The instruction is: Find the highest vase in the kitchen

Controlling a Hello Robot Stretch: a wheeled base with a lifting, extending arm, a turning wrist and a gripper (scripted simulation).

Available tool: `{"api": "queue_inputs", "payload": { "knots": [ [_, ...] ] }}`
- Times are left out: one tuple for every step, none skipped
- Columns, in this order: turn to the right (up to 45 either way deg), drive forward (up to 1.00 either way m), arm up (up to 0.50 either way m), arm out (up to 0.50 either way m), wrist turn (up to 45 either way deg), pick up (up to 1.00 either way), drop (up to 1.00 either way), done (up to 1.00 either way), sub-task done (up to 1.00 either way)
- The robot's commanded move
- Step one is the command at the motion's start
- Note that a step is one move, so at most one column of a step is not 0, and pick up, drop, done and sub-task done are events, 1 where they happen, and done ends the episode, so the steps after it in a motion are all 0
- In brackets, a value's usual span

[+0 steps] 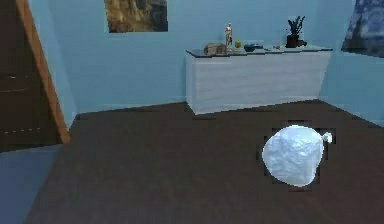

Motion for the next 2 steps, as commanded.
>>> {"api": "queue_inputs", "payload": {
  "knots": [
    [0.0,1.00,0.00,0.00,0.0,0.00,0.00,0.00,0.00],
    [-3.0,0.00,0.00,0.00,0.0,0.00,0.00,0.00,0.00]
  ]
}}
